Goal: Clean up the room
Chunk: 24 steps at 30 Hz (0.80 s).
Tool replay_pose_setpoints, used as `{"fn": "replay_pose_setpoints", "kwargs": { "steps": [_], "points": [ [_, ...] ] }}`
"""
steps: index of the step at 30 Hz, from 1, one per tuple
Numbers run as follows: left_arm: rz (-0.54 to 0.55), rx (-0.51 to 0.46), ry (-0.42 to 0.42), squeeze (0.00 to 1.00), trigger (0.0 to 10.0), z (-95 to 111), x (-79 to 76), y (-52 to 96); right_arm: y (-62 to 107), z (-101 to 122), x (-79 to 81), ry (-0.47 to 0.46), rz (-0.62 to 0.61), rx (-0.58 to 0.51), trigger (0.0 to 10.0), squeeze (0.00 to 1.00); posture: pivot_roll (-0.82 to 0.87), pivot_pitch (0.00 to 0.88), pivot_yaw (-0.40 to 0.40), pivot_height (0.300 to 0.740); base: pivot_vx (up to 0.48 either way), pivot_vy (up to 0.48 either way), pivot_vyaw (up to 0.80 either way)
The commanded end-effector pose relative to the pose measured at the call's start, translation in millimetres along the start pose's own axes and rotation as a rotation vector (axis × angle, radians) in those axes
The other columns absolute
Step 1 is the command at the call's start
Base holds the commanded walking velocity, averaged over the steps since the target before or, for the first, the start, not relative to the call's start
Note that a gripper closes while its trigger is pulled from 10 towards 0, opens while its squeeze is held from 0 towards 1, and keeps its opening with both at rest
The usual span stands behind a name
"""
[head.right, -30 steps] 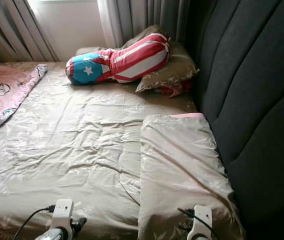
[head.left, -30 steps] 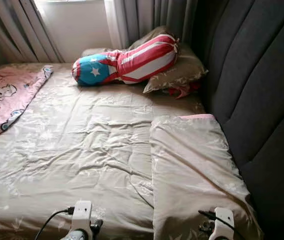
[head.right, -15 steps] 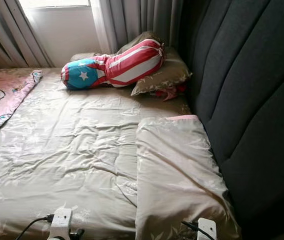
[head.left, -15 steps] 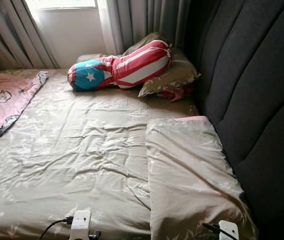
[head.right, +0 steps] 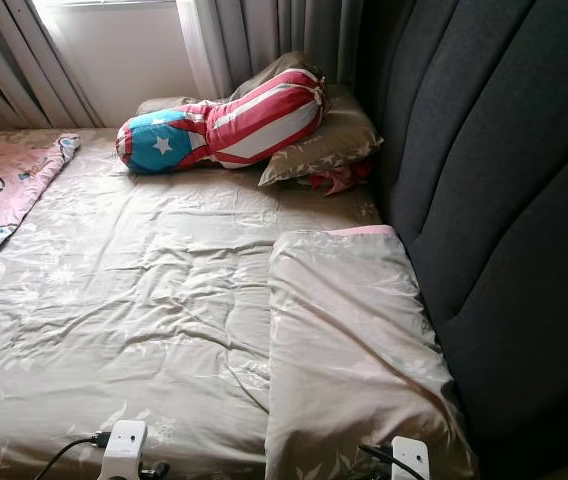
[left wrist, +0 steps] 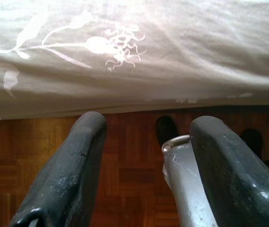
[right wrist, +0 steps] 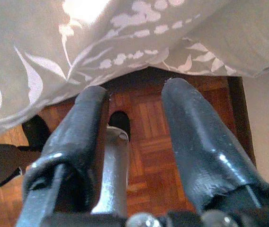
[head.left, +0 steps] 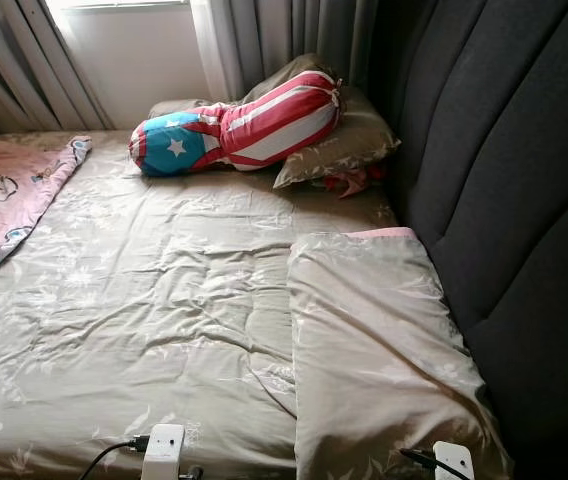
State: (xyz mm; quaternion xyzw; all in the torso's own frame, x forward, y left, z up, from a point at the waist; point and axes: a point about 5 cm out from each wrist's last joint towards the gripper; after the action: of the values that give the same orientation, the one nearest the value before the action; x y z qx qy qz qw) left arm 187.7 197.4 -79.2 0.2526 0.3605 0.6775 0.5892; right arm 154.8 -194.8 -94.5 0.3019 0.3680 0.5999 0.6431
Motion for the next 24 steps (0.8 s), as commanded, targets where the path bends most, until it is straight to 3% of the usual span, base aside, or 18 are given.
{"fn": "replay_pose_setpoints", "kwargs": {
  "steps": [1,11,12,13,14,24],
  "points": [
    [0.022,0.008,-0.005,0.00,10.0,-4.2,4.6,1.3,1.0,-5.8,1.1,0.021,0.010,0.023,10.0,1.00,-0.05,0.000,0.016,0.740,0.000,0.000,0.00],
    [0.021,0.014,-0.012,0.00,10.0,-5.9,4.0,1.5,2.3,-11.2,-4.8,0.046,0.008,0.041,10.0,1.00,-0.05,0.000,0.014,0.740,0.000,0.000,0.00],
    [0.022,0.015,-0.013,0.00,10.0,-6.1,4.1,1.5,2.4,-11.6,-5.1,0.048,0.010,0.044,10.0,0.94,-0.05,0.000,0.015,0.740,0.000,0.000,0.00],
    [0.022,0.016,-0.014,0.00,10.0,-6.4,4.1,1.6,2.5,-11.9,-5.3,0.051,0.011,0.046,10.0,0.34,-0.05,0.000,0.015,0.740,0.000,0.000,0.00],
    [0.022,0.017,-0.014,0.00,10.0,-6.7,4.1,1.6,2.5,-12.3,-5.3,0.055,0.015,0.050,10.0,0.00,-0.05,0.000,0.012,0.740,0.000,0.000,0.00],
    [0.029,0.022,-0.053,0.00,10.0,-7.4,4.3,1.7,2.8,-14.6,-3.4,0.083,0.027,0.065,10.0,0.00,-0.05,0.000,0.009,0.740,0.000,0.000,0.00]
  ]
}}
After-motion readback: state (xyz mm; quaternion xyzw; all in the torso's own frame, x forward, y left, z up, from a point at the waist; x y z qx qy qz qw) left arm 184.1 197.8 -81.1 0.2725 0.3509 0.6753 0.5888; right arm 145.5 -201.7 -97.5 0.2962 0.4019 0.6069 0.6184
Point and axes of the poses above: a point about 5 cm out from each wrist's last joint towards the gripper, its own y axis pointing back from the gripper into the wrist, its own z axis along the axis of the wrist's last joint, x = y × z, and after that the axes turned 13 degrees about y, right-handed
